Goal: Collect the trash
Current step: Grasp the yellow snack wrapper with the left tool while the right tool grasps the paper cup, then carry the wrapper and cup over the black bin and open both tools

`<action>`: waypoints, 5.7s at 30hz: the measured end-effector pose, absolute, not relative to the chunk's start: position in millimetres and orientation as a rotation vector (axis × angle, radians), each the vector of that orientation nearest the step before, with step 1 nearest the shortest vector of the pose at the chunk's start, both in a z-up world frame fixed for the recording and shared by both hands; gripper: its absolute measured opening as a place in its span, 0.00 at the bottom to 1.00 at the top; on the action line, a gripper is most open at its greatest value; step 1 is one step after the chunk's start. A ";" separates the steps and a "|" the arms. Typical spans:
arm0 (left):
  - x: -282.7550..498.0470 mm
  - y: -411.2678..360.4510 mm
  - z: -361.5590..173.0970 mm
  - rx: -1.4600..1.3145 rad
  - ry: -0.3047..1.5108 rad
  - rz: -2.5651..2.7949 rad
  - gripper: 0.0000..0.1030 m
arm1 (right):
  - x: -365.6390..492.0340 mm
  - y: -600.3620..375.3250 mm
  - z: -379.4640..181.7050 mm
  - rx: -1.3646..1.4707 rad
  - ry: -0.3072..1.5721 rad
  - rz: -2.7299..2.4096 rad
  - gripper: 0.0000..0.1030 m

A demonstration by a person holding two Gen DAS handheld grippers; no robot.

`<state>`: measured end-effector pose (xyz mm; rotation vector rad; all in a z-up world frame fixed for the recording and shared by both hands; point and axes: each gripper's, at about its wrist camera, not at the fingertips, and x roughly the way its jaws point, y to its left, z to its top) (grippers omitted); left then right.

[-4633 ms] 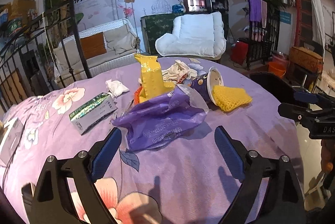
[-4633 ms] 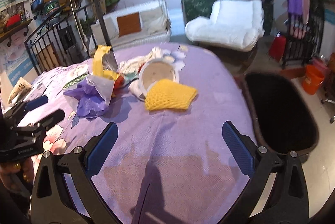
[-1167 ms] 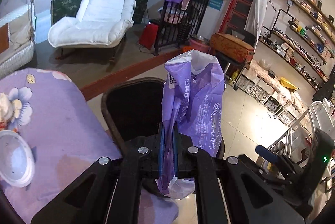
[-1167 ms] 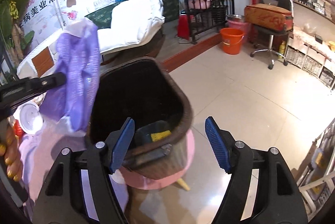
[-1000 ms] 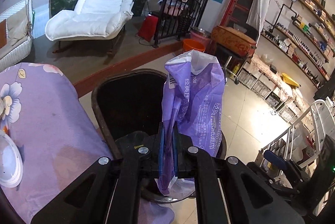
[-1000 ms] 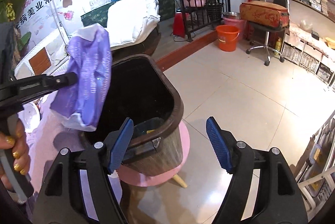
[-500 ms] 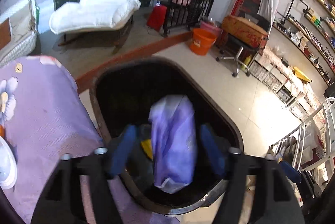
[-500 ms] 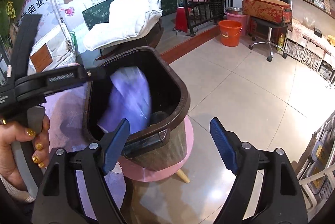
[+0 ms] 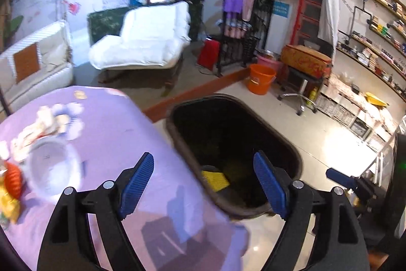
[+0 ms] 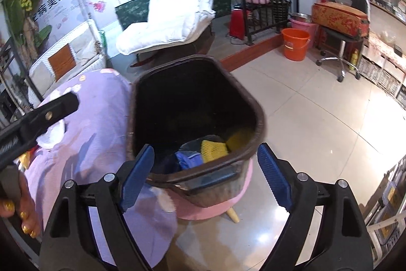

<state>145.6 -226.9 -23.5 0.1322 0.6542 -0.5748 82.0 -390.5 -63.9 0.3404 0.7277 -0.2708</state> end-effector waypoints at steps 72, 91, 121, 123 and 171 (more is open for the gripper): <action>149.2 43.7 -27.3 -0.196 0.659 -0.099 0.15 | 257.8 -89.4 -63.6 -0.058 0.880 0.429 0.11; 130.9 -8.8 -11.3 -0.149 0.619 -0.250 0.15 | 184.7 -177.1 -20.1 0.012 0.729 0.321 0.08; 142.5 -177.6 -21.4 0.012 0.673 -0.635 0.15 | 204.0 -375.9 -91.4 0.308 0.934 -0.014 0.08; 142.7 -183.0 -23.2 0.021 0.677 -0.641 0.15 | 215.2 -379.0 -104.3 0.327 0.972 -0.021 0.08; 196.9 -307.9 -75.2 0.130 0.938 -0.754 0.44 | 77.7 -461.7 -64.3 0.383 0.767 -0.423 0.60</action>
